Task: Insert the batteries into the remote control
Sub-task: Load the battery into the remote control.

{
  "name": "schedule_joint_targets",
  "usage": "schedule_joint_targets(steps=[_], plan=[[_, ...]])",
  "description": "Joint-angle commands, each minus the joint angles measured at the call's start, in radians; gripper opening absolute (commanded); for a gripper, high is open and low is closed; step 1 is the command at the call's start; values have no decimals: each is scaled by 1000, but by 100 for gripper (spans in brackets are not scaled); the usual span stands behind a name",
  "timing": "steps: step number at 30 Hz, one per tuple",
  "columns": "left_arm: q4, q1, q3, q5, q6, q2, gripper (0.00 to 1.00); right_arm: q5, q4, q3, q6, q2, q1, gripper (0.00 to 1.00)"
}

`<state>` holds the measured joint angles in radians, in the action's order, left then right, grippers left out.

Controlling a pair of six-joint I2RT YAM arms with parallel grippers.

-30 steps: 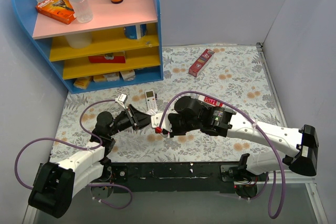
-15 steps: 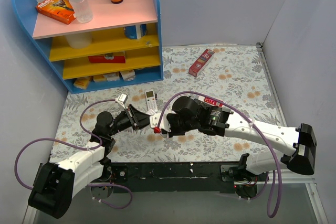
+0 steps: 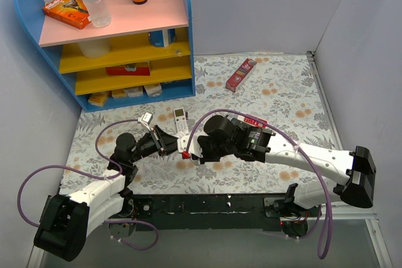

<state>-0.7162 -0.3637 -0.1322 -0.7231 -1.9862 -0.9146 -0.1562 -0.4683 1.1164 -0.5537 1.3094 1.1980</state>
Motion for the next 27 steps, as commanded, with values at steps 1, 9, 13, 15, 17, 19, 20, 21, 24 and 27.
schedule_joint_targets(steps=[1,9,13,15,17,19,20,21,24,27], plan=[[-42,-3,-47,-18,-97,19,0,7,28,37,12,24,0,13],[-42,-4,-50,-19,-100,26,0,32,23,56,31,60,0,13],[-42,-4,-50,-19,-102,31,0,35,34,60,41,74,2,13],[-42,-4,-50,-19,-102,36,0,43,37,68,46,82,0,13],[-42,-4,-50,-21,-102,36,0,38,36,75,49,94,0,13],[-43,-7,-52,-21,-102,36,0,34,30,88,49,102,0,12],[-45,-11,-53,-21,-102,36,0,33,23,91,49,114,0,12],[-45,-12,-56,-21,-97,36,0,33,19,105,49,122,2,11],[-32,-15,-66,-25,-85,40,0,37,-4,121,49,155,0,8],[-8,-15,-79,-26,-56,55,0,29,-24,141,49,191,0,7]])
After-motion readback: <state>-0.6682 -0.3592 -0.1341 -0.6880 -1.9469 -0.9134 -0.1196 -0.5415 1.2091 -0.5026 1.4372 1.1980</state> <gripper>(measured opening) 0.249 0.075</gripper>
